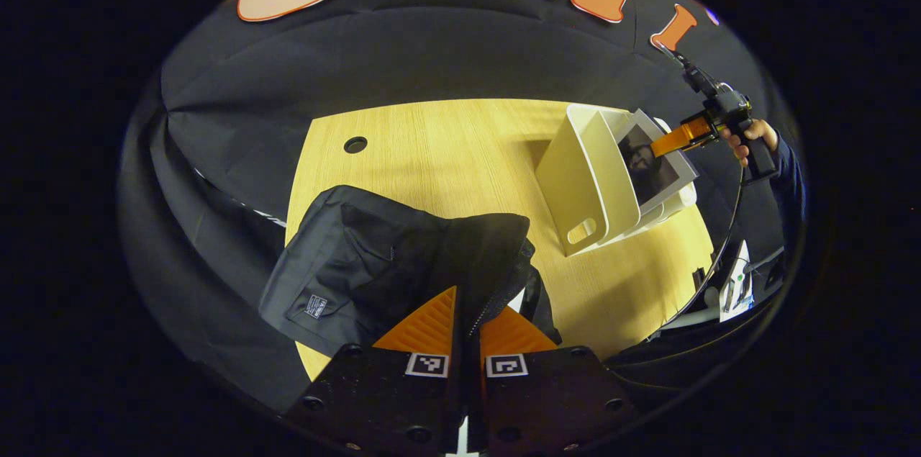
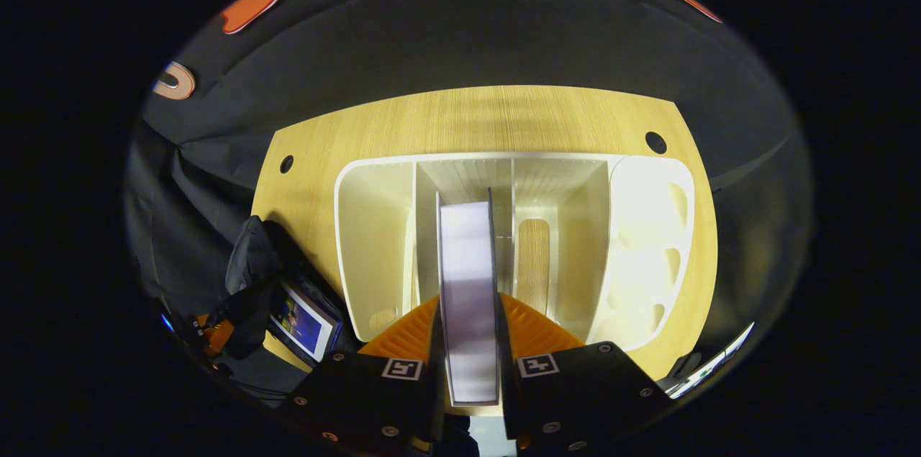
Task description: Open the schoolbag, grab two books from the bookshelf and put them into the schoolbag.
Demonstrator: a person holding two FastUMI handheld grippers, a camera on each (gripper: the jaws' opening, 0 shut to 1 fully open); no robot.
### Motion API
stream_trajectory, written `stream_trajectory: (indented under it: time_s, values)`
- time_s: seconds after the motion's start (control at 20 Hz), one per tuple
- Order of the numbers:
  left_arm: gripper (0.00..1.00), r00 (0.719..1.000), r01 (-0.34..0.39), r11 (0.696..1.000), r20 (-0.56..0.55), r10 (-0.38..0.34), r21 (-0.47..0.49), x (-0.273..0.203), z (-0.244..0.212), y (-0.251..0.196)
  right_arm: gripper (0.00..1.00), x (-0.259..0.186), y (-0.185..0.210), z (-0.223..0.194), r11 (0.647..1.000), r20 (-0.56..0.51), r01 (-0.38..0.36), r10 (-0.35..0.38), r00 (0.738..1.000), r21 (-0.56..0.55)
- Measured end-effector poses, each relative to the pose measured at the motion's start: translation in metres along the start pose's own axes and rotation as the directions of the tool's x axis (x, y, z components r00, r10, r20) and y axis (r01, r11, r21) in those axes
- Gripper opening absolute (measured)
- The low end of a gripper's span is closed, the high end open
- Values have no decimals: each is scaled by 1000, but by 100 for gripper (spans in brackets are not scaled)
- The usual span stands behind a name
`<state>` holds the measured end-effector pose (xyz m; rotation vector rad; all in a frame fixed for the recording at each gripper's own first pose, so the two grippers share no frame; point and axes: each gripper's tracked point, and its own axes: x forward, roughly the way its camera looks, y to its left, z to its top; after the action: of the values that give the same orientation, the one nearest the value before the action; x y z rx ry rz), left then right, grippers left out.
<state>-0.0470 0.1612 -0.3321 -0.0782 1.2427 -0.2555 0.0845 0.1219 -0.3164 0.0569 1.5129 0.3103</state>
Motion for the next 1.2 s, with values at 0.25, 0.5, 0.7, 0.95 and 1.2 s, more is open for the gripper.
stream_trajectory:
  time_s: [0.25, 0.5, 0.7, 0.95, 1.2]
  values:
    - [5, 1000, 12, 1000, 1, -12, -7, -4, -6, -5, 32, -26, -4, -20, 1000, 35, 17, -17, 999, 5]
    - [5, 999, 48, 998, 3, -48, 30, -6, -8, -5, 32, -54, 0, -58, 999, 76, 32, -35, 996, 39]
    - [5, 998, 69, 994, 0, -70, 83, -6, -10, -1, 31, -68, 8, -104, 995, 70, 20, -26, 997, 96]
    - [5, 993, 115, 979, -27, -112, 168, -1, -18, -9, 32, -82, 20, -154, 983, 63, 8, -20, 998, 183]
    - [5, 989, 150, 965, -39, -145, 215, 0, -18, -6, 31, -96, 36, -190, 965, 72, -15, -4, 997, 262]
